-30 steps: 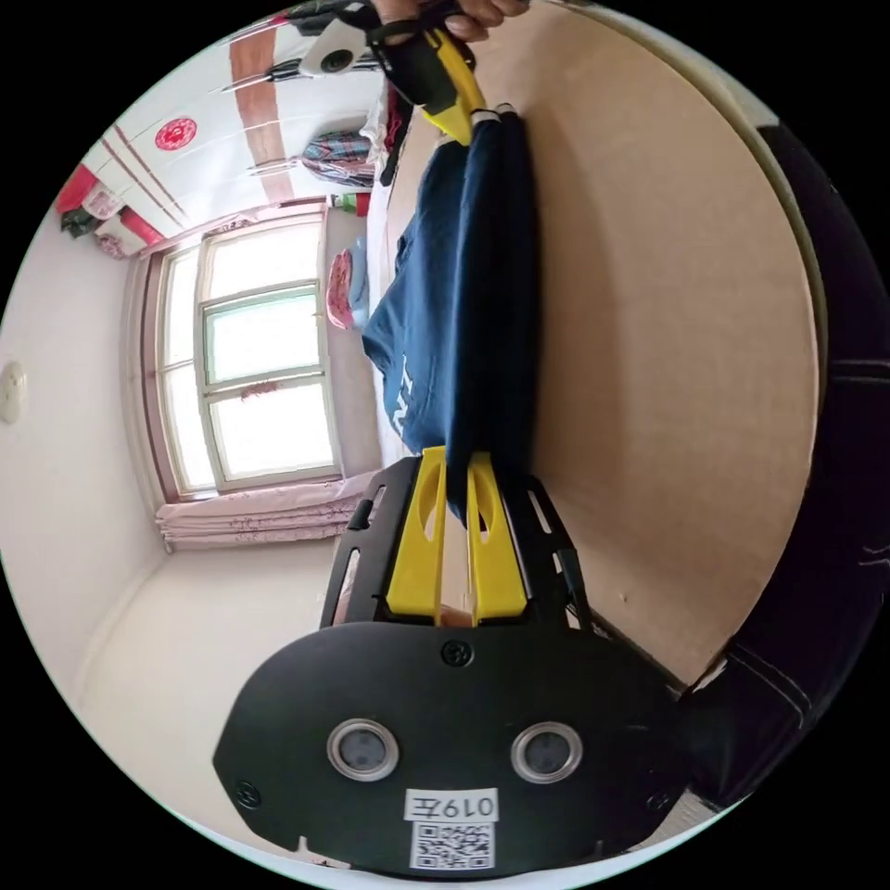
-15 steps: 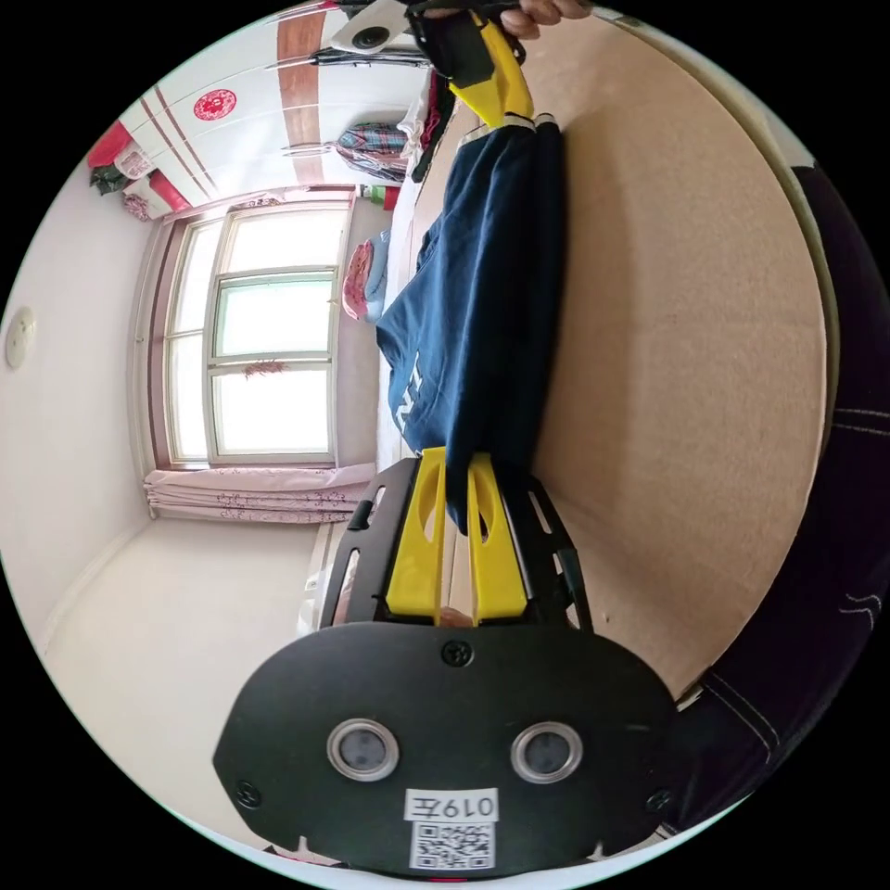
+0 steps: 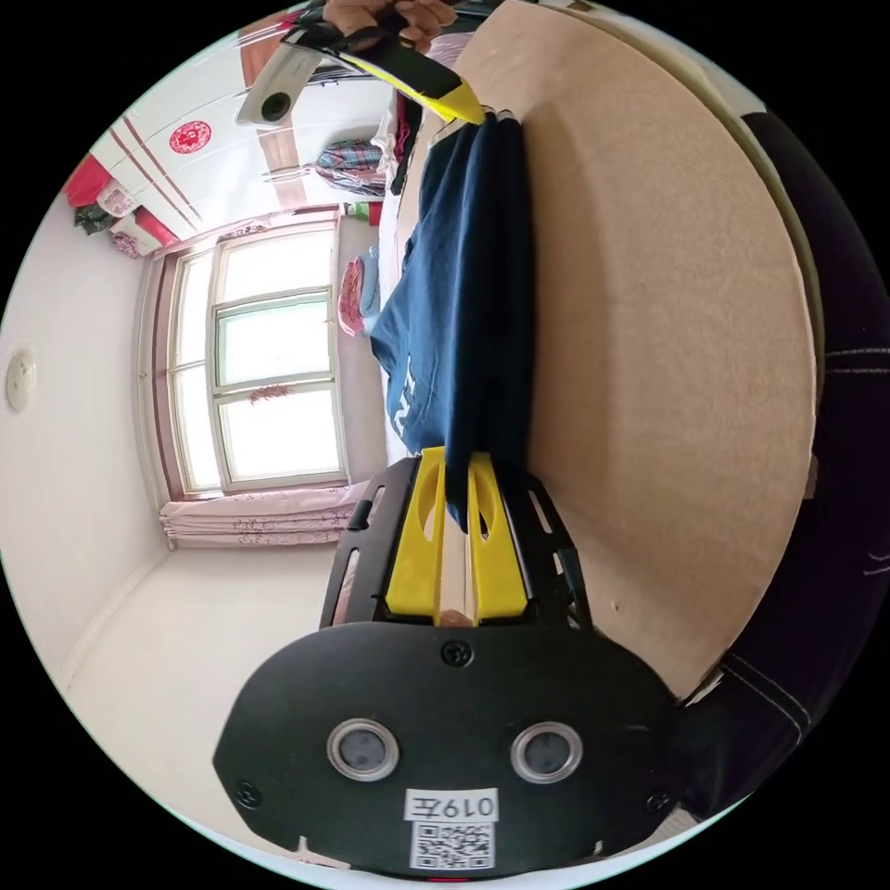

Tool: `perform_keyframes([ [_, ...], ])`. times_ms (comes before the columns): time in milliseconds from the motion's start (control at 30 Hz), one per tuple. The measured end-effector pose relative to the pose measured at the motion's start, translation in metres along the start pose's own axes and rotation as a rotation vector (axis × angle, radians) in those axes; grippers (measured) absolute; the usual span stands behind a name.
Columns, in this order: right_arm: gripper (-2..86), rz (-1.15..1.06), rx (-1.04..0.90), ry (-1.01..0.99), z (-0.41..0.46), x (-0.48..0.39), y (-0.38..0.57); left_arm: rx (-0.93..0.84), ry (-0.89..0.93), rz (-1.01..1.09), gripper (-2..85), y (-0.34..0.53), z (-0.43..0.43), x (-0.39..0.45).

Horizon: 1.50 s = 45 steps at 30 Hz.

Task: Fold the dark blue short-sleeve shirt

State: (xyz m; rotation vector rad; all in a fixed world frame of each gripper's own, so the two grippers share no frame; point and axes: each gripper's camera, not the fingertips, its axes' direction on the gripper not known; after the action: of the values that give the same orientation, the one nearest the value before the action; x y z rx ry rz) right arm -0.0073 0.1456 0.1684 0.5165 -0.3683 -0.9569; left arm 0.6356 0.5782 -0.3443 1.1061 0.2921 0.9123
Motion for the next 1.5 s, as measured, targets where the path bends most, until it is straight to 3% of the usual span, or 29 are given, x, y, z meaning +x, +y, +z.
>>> perform_keyframes([
  [300, 6.5, 0.114, 0.153, -0.045, -0.003, -0.019, 0.005, -0.014, -0.035, 0.05, 1.0, 0.003, 0.008, 0.006],
  [533, 2.9, 0.271, 0.319, -0.167, 0.006, -0.012, 0.01, -0.019, -0.025, 0.036, 1.1, 0.011, 0.013, 0.004],
  [767, 2.2, 0.3, 0.261, -0.045, 0.034, -0.053, 0.0, -0.011, -0.026, 0.035, 1.1, 0.021, 0.015, 0.003],
  [933, 4.7, 0.289, 0.347, 0.147, 0.037, -0.117, 0.006, -0.002, -0.026, 0.026, 1.4, 0.03, 0.012, -0.003],
  [1167, 5.9, 0.012, 0.482, 0.462, 0.091, -0.262, -0.013, 0.044, -0.005, 0.08, 3.7, 0.056, -0.003, -0.015],
  [1300, 2.6, -0.088, 0.561, 0.494, 0.128, -0.313, -0.031, 0.052, -0.013, 0.09, 3.9, 0.07, -0.012, -0.019],
  [1400, 1.1, -0.131, 0.491, 0.523, 0.168, -0.339, -0.058, 0.045, 0.0, 0.073, 2.8, 0.077, -0.013, -0.016],
  [1500, 5.5, -0.209, 0.344, 0.713, 0.217, -0.373, -0.088, 0.041, -0.013, 0.077, 1.7, 0.079, -0.013, -0.009],
])
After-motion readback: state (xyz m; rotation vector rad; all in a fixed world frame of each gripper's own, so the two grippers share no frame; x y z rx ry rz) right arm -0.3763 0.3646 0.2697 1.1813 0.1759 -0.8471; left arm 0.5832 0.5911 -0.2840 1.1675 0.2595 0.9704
